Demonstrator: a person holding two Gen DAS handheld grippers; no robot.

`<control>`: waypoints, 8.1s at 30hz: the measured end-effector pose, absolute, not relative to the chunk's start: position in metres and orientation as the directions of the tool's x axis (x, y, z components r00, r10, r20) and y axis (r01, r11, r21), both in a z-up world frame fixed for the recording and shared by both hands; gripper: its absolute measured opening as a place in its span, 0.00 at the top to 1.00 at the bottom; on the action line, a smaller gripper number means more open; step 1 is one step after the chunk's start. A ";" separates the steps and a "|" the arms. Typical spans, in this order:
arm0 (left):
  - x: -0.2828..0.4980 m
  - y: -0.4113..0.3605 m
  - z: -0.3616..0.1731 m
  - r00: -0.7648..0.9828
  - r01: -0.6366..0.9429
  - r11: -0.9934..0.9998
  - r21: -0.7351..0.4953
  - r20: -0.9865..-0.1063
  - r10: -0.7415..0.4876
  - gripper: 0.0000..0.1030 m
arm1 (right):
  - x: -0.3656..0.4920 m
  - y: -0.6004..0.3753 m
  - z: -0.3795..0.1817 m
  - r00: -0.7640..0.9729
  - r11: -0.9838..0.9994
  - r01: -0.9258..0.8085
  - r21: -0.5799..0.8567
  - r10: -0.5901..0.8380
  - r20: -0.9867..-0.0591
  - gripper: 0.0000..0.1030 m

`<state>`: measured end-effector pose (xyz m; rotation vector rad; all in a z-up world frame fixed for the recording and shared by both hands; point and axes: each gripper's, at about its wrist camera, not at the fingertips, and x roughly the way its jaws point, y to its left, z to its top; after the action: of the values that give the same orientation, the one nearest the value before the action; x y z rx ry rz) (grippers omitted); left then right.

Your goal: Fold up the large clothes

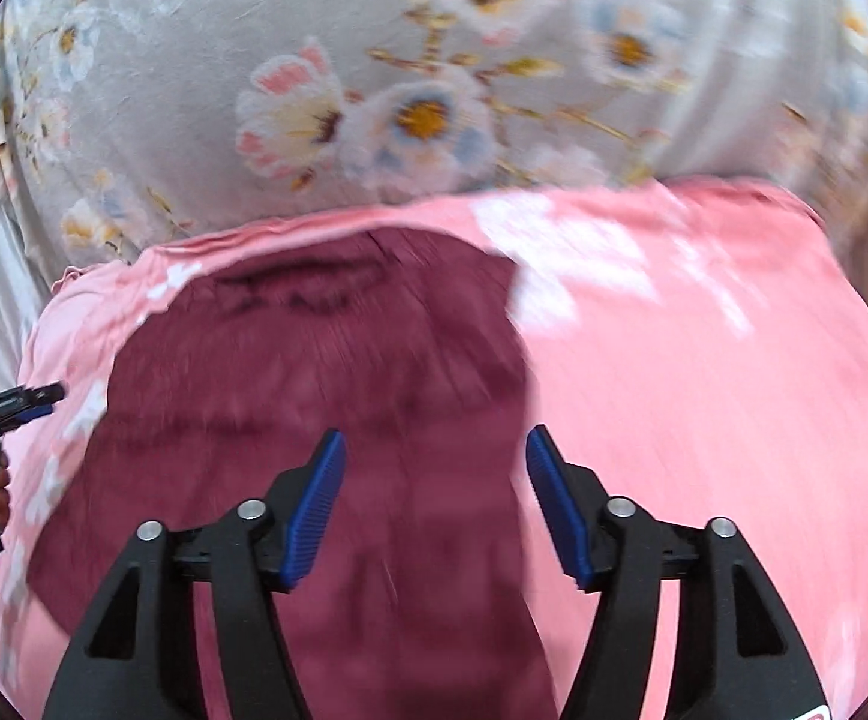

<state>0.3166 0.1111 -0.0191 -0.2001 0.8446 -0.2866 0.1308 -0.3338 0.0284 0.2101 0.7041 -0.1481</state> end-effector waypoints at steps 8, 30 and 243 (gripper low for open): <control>0.198 0.186 -0.084 0.512 0.073 0.915 -0.397 -0.772 -0.376 0.28 | 0.013 -0.350 -0.035 0.703 0.889 0.322 0.327 0.007 -0.711 0.36; 0.125 0.178 -0.074 0.550 0.069 0.854 -0.515 -0.695 -0.464 0.95 | -0.020 -0.318 -0.046 0.807 0.763 0.266 0.590 0.158 -0.569 0.97; 0.116 0.058 0.056 0.677 0.396 0.848 -0.351 -0.513 -0.528 0.90 | 0.060 -0.154 -0.092 0.636 0.851 0.065 0.521 0.367 -0.679 0.99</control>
<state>0.1159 0.0575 0.0560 -0.2191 0.6424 -0.5240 0.0604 -0.1538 -0.0924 0.5413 0.8740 0.1826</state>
